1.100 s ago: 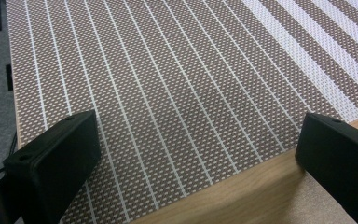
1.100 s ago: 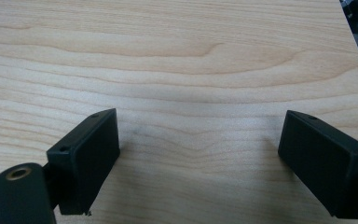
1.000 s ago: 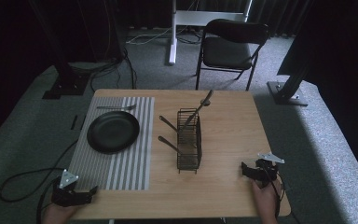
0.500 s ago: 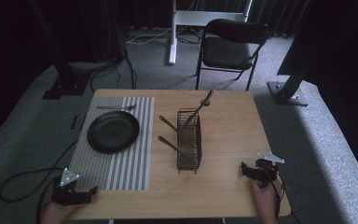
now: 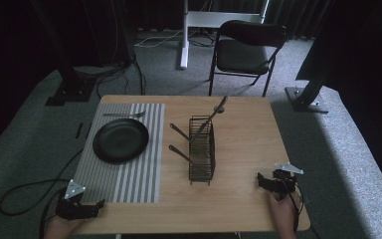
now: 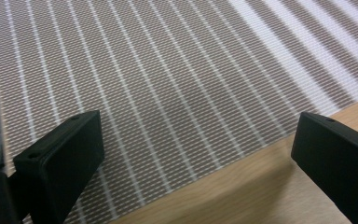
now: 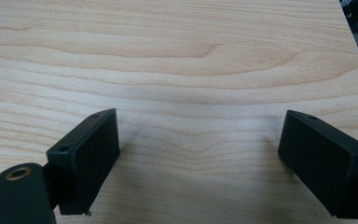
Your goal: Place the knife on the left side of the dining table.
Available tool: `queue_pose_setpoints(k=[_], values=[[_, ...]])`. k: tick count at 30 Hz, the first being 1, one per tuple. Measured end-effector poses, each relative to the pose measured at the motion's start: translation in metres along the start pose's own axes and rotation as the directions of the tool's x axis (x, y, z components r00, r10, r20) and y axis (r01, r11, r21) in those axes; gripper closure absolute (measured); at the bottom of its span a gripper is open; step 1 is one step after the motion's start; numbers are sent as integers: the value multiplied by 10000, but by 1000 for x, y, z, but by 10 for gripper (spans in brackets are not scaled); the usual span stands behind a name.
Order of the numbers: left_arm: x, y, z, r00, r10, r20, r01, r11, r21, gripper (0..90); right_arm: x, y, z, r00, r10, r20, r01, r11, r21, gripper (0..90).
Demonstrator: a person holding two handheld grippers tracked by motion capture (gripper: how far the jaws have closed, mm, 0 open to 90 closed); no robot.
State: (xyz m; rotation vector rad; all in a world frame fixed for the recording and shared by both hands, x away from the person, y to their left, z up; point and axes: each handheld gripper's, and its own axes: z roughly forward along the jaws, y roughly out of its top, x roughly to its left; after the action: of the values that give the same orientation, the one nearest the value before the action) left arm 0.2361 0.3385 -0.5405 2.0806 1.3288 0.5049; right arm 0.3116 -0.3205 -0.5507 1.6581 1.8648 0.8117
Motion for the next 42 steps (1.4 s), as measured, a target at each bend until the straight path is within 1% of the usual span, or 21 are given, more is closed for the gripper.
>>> queue_pose_setpoints(k=[5,7,10,11,12,14,15,17,18,20,21,23,27,30,31,33,34,35,37,38,42], values=[[-6,8,-4,9991,-30,422,41,9996,-266,29,0,0,0,10000,1,1,-1,10000,-1,114],[-10,13,-6,9986,102,511,-85,9994,-338,29,0,0,0,10000,-3,-2,3,10000,0,114],[-10,13,-6,9986,102,511,-85,9994,-338,29,0,0,0,10000,1,-2,-1,10000,-1,114],[-19,24,-10,9972,345,670,-312,9982,-507,29,0,0,0,10000,-2,-1,2,10000,1,114],[-21,28,-11,9960,388,804,-346,9980,-531,29,0,0,0,10000,2,-2,-2,10000,-1,114],[-26,34,-14,9950,536,845,-483,9968,-644,29,0,0,0,10000,-2,0,2,10000,-2,114],[-26,34,-14,9950,536,845,-483,9968,-644,30,0,0,0,10000,0,1,0,10000,0,114],[-33,44,-15,9920,750,1015,-674,9948,-762,30,0,0,0,10000,-2,-1,2,10000,0,114],[-36,47,-15,9900,778,1180,-687,9945,-794,30,0,0,0,10000,-4,-1,4,10000,-1,115],[-42,52,-14,9868,919,1331,-802,9926,-907,30,0,0,0,10000,0,1,0,10000,0,114],[-42,52,-14,9868,919,1331,-802,9926,-907,33,0,0,0,10000,-1,0,1,10000,-2,114],[-51,59,-13,9814,1044,1611,-876,9902,-1085,38,0,0,0,10000,-3,-1,3,10000,-1,114],[-65,69,-10,9766,1358,1668,-1179,9866,-1128,39,0,0,0,10000,0,1,0,10000,-2,114],[-73,77,-7,9714,1575,1774,-1391,9839,-1119,38,0,0,0,10000,1,1,-1,10000,-1,114],[-75,79,-6,9675,1633,1931,-1435,9833,-1122,39,0,0,0,10000,1,0,-1,10000,-2,114],[-75,79,-6,9675,1633,1931,-1435,9833,-1122,39,0,0,0,10000,1,-1,-1,10000,-1,114],[-82,86,-4,9621,1748,2094,-1523,9811,-1192,38,0,0,0,10000,-1,2,1,10000,-2,114],[-84,88,-4,9606,1728,2177,-1477,9808,-1271,39,0,0,0,10000,-1,2,1,10000,-2,115],[-89,93,-2,9559,1819,2304,-1547,9792,-1309,39,0,0,0,10000,0,-1,0,10000,-2,114],[-92,96,-1,9549,1850,2322,-1566,9783,-1355,39,0,0,0,10000,0,-1,0,10000,-1,114],[-103,108,0,9453,2151,2452,-1842,9724,-1429,39,0,0,0,10000,-1,-2,1,10000,-2,114]])
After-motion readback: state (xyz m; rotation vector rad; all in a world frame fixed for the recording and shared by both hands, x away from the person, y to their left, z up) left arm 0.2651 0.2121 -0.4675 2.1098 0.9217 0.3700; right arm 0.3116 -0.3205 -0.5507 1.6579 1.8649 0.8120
